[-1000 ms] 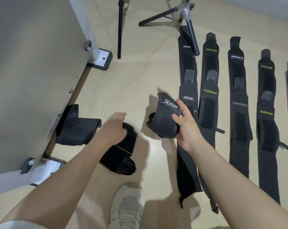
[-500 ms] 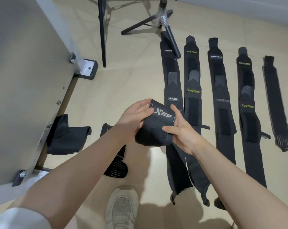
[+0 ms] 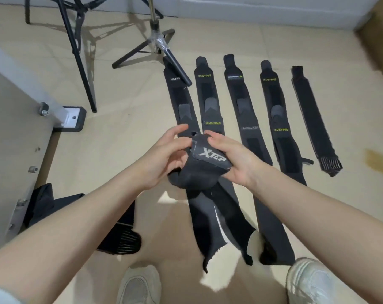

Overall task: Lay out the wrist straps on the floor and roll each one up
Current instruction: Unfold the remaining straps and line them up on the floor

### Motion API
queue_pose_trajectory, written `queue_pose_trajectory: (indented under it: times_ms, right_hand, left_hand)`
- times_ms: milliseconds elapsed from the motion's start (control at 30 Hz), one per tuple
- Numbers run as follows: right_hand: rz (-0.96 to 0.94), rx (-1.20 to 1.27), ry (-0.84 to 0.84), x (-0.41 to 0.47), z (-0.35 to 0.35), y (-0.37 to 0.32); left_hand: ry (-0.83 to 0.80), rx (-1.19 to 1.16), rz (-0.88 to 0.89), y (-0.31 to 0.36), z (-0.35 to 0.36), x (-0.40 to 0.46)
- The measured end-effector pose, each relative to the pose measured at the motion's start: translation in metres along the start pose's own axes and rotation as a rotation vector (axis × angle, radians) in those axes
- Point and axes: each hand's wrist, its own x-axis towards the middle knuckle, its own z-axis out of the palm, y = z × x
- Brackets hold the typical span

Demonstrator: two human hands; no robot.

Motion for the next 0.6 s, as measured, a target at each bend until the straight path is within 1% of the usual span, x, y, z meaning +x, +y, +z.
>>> queue_pose_trajectory:
  times_ms: [33, 67, 167, 233, 267, 367, 467, 533, 600]
  right_hand:
    - [-0.046, 0.028, 0.010, -0.005, -0.009, -0.005]
    - [-0.083, 0.069, 0.006, -0.010, -0.018, -0.009]
    - [-0.166, 0.162, -0.004, -0.025, -0.045, -0.016]
    - [-0.221, 0.162, 0.007, -0.036, -0.060, -0.024]
    - [-0.261, 0.142, 0.032, -0.042, -0.069, -0.031]
    - [-0.392, -0.010, 0.177, -0.060, -0.103, -0.050]
    - [-0.482, -0.170, 0.350, -0.077, -0.147, -0.058]
    - [-0.537, -0.190, 0.435, -0.089, -0.177, -0.062]
    - [-0.588, -0.204, 0.475, -0.098, -0.204, -0.067]
  left_hand:
    - [-0.024, -0.016, -0.027, -0.004, 0.003, 0.003]
    - [-0.065, 0.027, -0.050, -0.009, 0.008, 0.005]
    - [-0.245, 0.328, -0.114, -0.023, 0.030, 0.011]
    - [-0.384, 0.440, -0.105, -0.023, 0.053, 0.013]
    - [-0.422, 0.458, -0.097, -0.019, 0.068, 0.015]
    - [-0.442, 0.419, -0.097, -0.015, 0.111, 0.024]
    - [-0.447, 0.384, -0.195, -0.027, 0.159, 0.038]
    - [-0.420, 0.370, -0.274, -0.044, 0.188, 0.051]
    - [-0.368, 0.361, -0.355, -0.062, 0.209, 0.064]
